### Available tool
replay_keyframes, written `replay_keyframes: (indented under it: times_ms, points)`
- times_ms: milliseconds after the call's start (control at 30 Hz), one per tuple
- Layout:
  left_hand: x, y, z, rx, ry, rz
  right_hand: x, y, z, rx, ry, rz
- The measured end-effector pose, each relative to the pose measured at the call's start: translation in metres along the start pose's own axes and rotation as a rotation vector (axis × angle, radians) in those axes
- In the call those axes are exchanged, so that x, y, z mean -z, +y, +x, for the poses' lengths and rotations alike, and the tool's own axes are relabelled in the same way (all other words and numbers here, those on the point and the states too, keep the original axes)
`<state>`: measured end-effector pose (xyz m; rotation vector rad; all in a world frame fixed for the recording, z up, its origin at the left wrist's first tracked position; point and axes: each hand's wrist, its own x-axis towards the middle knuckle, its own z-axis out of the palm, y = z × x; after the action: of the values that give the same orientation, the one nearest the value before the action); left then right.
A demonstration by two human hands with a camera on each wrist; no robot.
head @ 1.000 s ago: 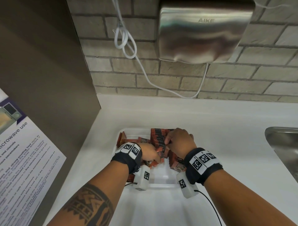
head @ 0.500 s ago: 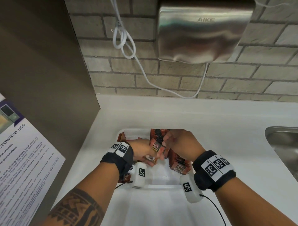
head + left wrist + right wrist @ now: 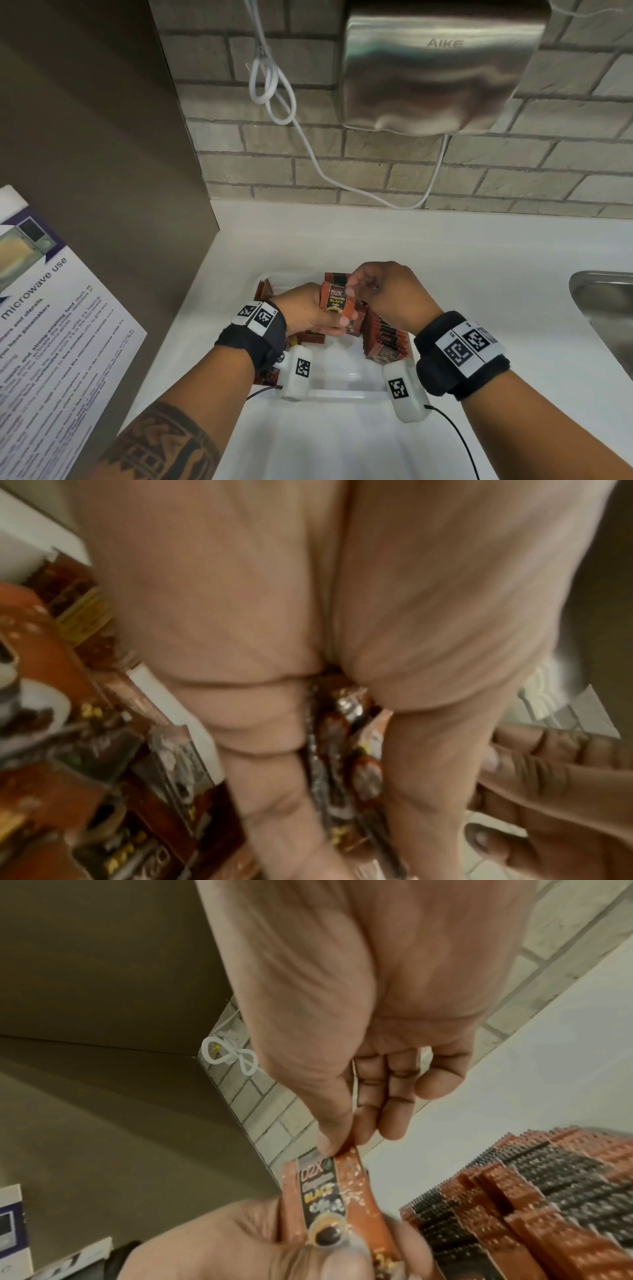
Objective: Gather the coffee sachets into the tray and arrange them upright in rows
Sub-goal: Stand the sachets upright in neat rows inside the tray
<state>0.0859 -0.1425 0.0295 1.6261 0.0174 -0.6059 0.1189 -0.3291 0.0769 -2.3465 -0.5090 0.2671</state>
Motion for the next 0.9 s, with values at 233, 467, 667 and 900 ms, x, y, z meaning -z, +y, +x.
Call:
replay_keyframes:
  times_ms: [233, 467, 667, 900]
  points:
    - [0.02, 0.013, -0.006, 0.36, 0.113, 0.82, -0.003, 0.011, 0.001, -0.065, 0.042, -0.075]
    - [-0.012, 0.021, 0.003, 0.398, -0.01, 0.853, -0.033, 0.03, 0.009, -0.183, 0.042, -0.229]
    - [-0.03, 0.019, 0.017, 0.45, -0.103, 0.915, -0.042, 0.038, 0.01, -0.234, -0.003, -0.3]
    - [-0.027, 0.013, 0.026, 0.476, -0.129, 0.859, -0.038, 0.044, 0.009, -0.213, -0.02, -0.339]
